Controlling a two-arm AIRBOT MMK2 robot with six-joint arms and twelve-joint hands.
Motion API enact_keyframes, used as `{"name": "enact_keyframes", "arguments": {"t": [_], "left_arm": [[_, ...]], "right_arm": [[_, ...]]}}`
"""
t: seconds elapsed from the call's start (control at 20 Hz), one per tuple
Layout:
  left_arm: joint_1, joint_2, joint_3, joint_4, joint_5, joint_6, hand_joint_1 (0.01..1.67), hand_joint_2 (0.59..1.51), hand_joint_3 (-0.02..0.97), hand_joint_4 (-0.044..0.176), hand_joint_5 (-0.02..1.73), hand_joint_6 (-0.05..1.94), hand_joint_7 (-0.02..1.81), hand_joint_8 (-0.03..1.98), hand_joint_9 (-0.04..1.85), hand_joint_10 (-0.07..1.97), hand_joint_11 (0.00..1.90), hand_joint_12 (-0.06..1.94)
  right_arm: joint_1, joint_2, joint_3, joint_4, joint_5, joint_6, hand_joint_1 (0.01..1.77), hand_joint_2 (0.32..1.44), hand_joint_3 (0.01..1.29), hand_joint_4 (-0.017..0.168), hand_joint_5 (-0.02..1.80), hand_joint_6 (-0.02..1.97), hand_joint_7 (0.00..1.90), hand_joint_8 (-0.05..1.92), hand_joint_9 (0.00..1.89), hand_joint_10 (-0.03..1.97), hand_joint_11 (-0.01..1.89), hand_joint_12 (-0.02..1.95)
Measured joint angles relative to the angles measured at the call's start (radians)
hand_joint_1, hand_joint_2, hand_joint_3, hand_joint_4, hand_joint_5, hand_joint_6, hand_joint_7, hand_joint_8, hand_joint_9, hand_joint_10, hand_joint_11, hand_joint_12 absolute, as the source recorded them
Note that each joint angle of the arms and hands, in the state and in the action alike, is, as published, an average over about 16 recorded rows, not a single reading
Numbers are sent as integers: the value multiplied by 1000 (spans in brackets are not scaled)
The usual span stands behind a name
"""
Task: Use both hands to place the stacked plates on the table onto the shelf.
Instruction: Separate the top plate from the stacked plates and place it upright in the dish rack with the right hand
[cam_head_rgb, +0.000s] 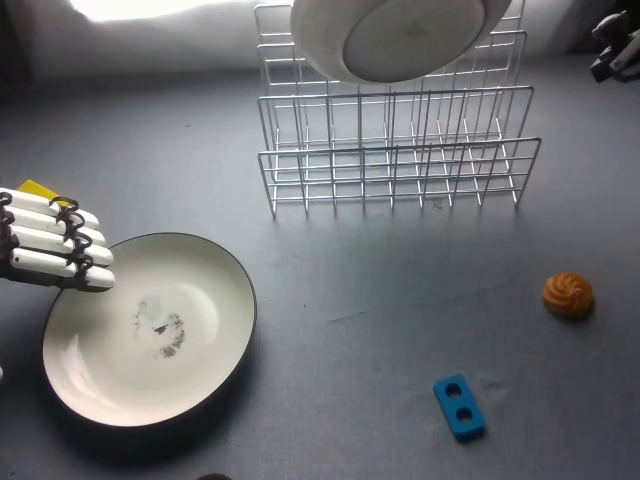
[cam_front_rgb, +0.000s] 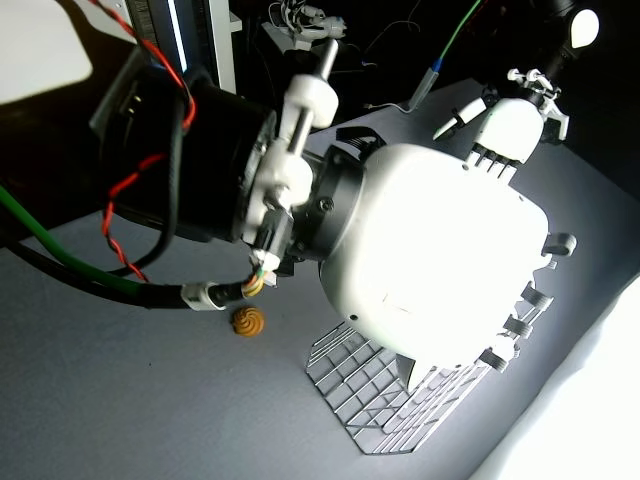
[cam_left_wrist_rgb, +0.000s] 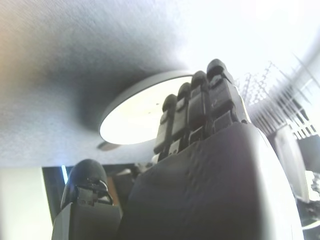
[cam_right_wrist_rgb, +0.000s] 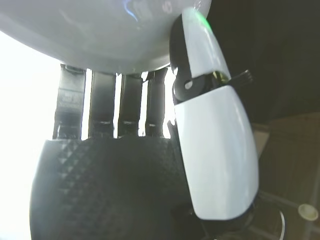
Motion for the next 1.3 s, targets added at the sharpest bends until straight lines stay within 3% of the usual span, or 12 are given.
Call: {"name": "enact_keyframes", "arguments": {"t": [1.3], "left_arm": [[-11, -3, 4, -1, 1, 0, 15, 1141, 20, 0, 65, -5, 61, -1, 54, 7, 20, 128]], "right_arm": [[-134, -104, 155, 17, 13, 61, 1200, 1114, 11, -10, 797, 996, 938, 1219, 844, 1080, 622, 1456]]}}
